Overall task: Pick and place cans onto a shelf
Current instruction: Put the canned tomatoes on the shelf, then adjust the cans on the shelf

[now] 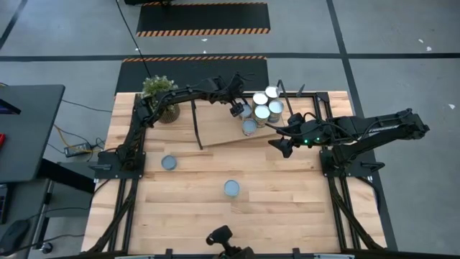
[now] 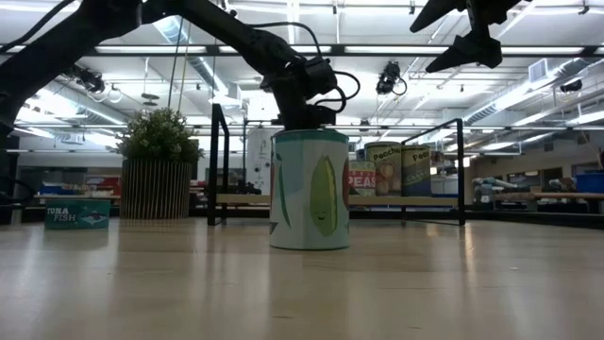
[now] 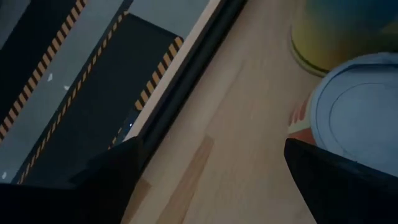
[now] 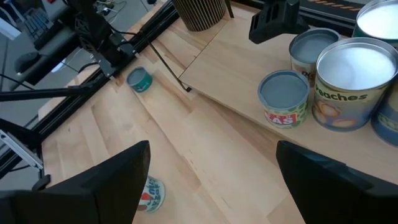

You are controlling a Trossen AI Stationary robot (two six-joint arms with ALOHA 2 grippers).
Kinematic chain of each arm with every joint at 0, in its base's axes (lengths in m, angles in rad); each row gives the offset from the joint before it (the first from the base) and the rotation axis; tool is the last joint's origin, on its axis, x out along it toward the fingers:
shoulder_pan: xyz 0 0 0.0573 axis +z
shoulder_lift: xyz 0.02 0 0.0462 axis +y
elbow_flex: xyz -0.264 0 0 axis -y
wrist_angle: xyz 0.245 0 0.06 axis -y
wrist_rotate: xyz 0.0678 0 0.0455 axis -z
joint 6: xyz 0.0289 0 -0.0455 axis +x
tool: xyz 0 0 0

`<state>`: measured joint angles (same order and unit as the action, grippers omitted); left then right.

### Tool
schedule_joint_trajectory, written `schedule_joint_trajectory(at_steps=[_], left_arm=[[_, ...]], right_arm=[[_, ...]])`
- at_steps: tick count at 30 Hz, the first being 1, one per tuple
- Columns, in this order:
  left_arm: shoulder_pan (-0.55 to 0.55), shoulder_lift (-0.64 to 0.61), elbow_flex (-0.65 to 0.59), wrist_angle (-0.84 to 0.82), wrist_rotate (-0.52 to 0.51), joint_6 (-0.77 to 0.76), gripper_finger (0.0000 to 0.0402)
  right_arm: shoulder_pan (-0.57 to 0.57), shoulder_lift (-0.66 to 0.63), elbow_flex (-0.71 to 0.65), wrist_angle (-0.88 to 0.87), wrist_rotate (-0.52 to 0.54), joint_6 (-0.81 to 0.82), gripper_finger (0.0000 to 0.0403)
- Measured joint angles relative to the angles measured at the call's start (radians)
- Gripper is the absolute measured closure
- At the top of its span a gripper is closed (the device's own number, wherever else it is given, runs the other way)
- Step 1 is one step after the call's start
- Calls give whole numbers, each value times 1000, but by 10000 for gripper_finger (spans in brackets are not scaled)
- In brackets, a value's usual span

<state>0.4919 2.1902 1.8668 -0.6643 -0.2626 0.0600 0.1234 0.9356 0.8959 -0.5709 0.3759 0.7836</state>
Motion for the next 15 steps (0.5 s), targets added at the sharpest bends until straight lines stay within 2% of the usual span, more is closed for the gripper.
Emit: schedule_joint_trajectory(at_steps=[8, 13, 15], left_arm=[[3, -37, 0, -63, -20, 79, 6], [-23, -75, 2, -180, 212, 106, 6], [-54, -76, 2, -235, 273, 110, 6]], right_arm=[[0, 0, 0, -15, 1, -1, 47], [0, 0, 0, -23, 1, -12, 47], [0, 0, 0, -23, 1, -21, 47]])
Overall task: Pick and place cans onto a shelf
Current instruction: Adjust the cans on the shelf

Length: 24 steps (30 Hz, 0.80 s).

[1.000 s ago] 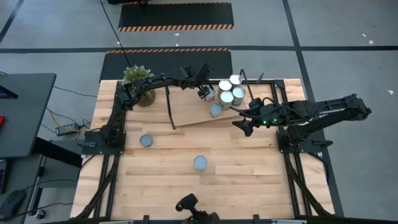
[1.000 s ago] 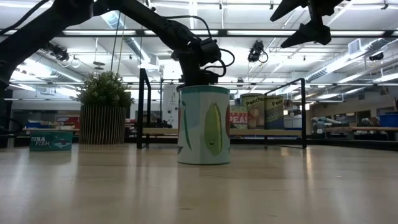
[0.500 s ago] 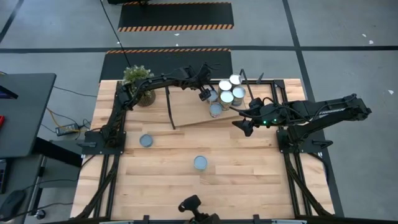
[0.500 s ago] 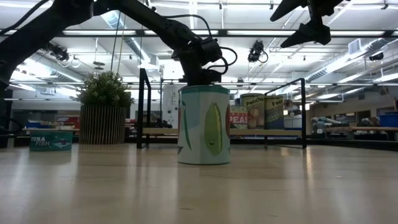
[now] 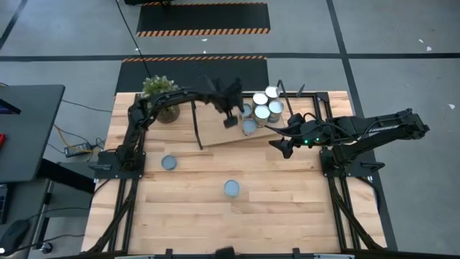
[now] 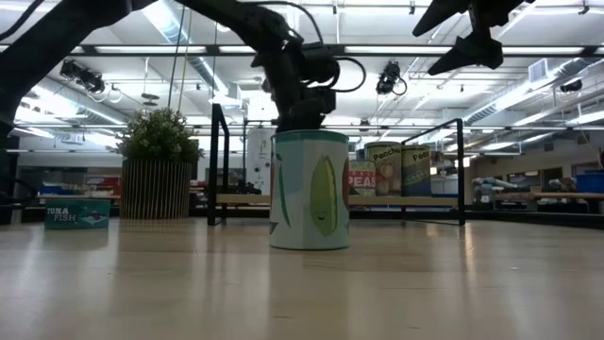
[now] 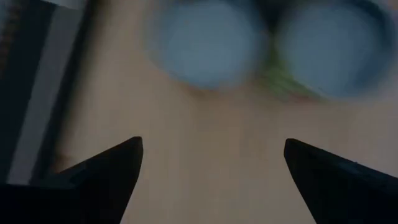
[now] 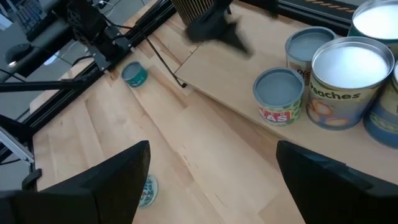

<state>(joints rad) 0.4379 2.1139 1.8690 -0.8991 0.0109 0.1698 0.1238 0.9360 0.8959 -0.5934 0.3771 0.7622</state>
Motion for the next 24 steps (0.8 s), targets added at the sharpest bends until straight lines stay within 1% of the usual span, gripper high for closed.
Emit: schedule_joint_trajectory(at_steps=[2, 6, 9, 11, 15, 17, 19, 24], left_arm=[[-39, 0, -7, -50, 12, 8, 6], [-128, 2, -58, -5, 2, 16, 6], [-178, 3, -80, 58, -55, -10, 6], [-200, 3, -95, 96, -136, -30, 6], [-212, 3, -103, 160, -307, -70, 6], [-210, 3, -104, 160, -354, -91, 6], [-204, 3, -105, 163, -372, -116, 6], [-199, 3, -105, 179, -365, -159, 6]], right_arm=[[0, 0, 0, 0, 0, -11, 47], [0, 0, 0, 0, 0, -27, 47], [0, 0, 0, 1, 0, -28, 47], [0, 0, 0, 2, 0, -25, 47], [0, 0, 0, 2, -9, -15, 47], [0, 0, 0, 5, -11, -14, 47], [0, 0, 0, 14, -11, -14, 47], [0, 0, 0, 24, -11, -13, 47]])
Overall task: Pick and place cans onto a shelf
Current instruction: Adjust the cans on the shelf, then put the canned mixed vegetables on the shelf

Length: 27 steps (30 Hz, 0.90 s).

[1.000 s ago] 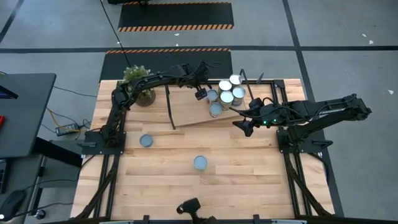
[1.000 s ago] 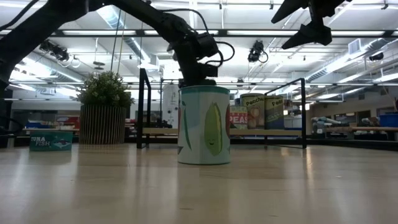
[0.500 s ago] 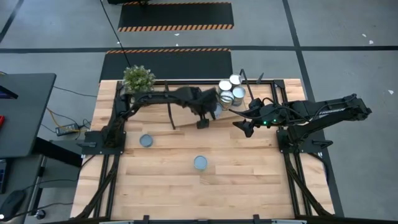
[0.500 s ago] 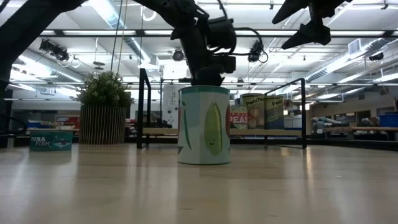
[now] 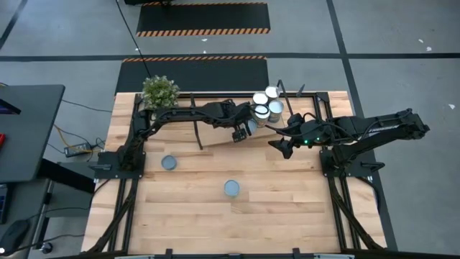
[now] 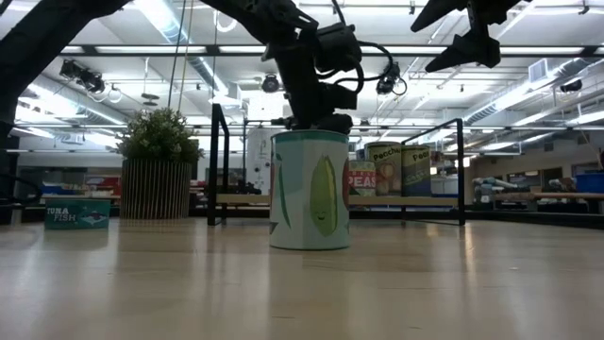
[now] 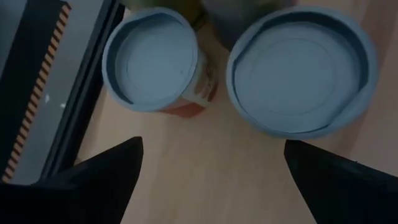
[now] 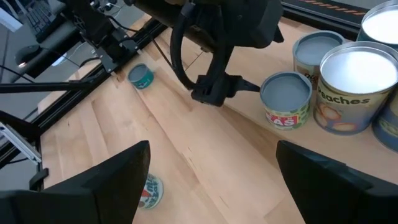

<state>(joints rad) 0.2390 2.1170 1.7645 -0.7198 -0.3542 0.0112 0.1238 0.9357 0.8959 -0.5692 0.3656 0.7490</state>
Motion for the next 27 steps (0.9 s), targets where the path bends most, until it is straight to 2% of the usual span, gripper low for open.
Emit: schedule_joint_trajectory(at_steps=[10, 18, 27], left_arm=[[-13, 0, 0, 8, 73, 23, 6], [-13, 0, 0, 87, -33, -1, 6], [-26, -2, 0, 54, -34, 6, 6]], right_arm=[[0, 0, 0, 0, 0, 0, 47], [0, 0, 0, -1, -1, 0, 47], [0, 0, 0, -1, -2, 6, 47]])
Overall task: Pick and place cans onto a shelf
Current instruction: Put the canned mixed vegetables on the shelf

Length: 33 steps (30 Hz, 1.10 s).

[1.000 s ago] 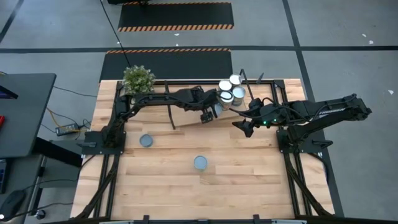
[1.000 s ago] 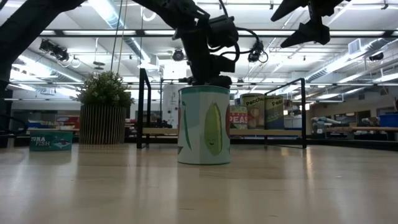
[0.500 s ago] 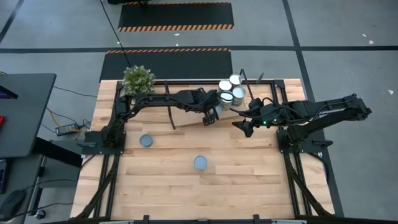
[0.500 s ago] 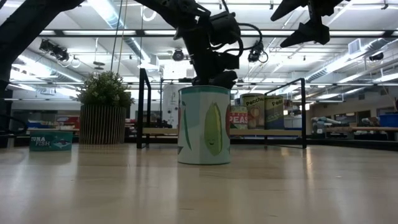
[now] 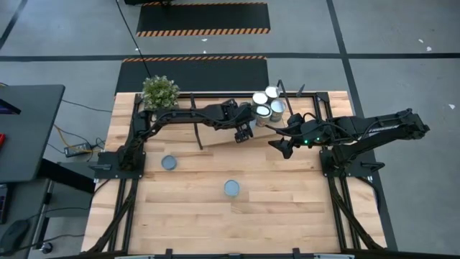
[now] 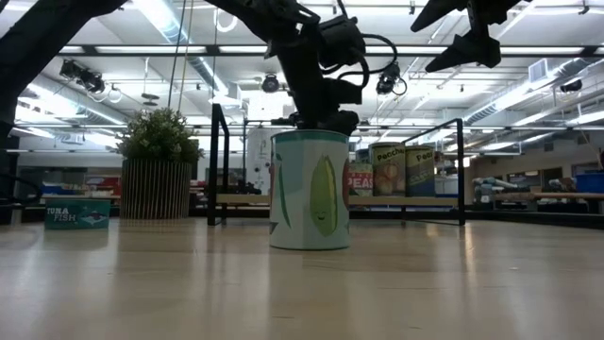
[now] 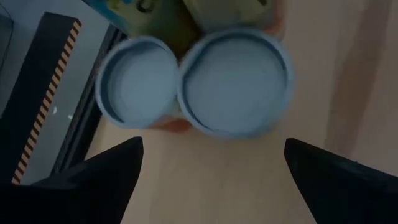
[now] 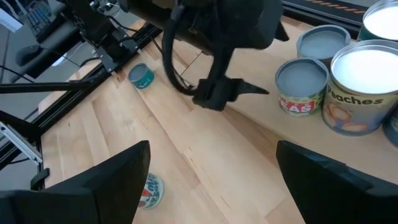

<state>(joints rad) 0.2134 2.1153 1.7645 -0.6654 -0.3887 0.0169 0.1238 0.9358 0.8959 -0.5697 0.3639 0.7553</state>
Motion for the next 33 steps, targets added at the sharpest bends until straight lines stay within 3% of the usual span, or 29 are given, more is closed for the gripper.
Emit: schedule_joint_trajectory(at_steps=[4, 10, 14, 21, 28, 33], left_arm=[[-11, -31, 0, -46, 19, 20, 6], [-16, -118, -10, -64, 175, -29, 6], [-55, -167, -73, -62, 188, -70, 6], [-138, -194, -104, -252, 184, -344, 6], [-252, -232, -103, -334, 172, -566, 6], [-322, -245, -103, -485, 158, -660, 6]], right_arm=[[0, -5, 0, 0, -1, -3, 47], [-5, -45, 35, 29, 15, -46, 47], [-6, -63, 35, 1, 33, -55, 47], [28, -49, 35, -27, 28, -37, 47], [77, -33, 35, -15, 14, -60, 47], [122, -21, 35, 22, 10, -71, 47]])
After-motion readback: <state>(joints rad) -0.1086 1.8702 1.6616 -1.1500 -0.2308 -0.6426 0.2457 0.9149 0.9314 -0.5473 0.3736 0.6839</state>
